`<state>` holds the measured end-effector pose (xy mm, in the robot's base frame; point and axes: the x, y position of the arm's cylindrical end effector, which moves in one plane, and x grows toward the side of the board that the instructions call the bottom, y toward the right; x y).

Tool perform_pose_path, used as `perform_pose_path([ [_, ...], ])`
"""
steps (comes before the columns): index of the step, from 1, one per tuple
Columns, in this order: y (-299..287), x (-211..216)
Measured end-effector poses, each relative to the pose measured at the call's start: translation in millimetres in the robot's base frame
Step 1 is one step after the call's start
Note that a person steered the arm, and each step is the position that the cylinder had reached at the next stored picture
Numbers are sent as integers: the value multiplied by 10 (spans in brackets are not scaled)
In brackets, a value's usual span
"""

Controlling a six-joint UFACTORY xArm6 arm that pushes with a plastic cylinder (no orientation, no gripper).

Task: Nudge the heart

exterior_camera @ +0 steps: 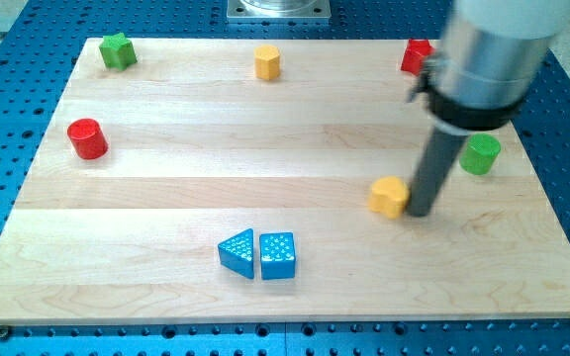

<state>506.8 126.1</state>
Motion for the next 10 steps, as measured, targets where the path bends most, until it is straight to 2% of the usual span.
perform_pose_path([
  [1, 37, -189],
  [2, -548, -173],
  [4, -861, -271],
  [6, -731, 37],
  [7, -695, 34],
  [9, 742, -6],
  [10, 744, 22],
])
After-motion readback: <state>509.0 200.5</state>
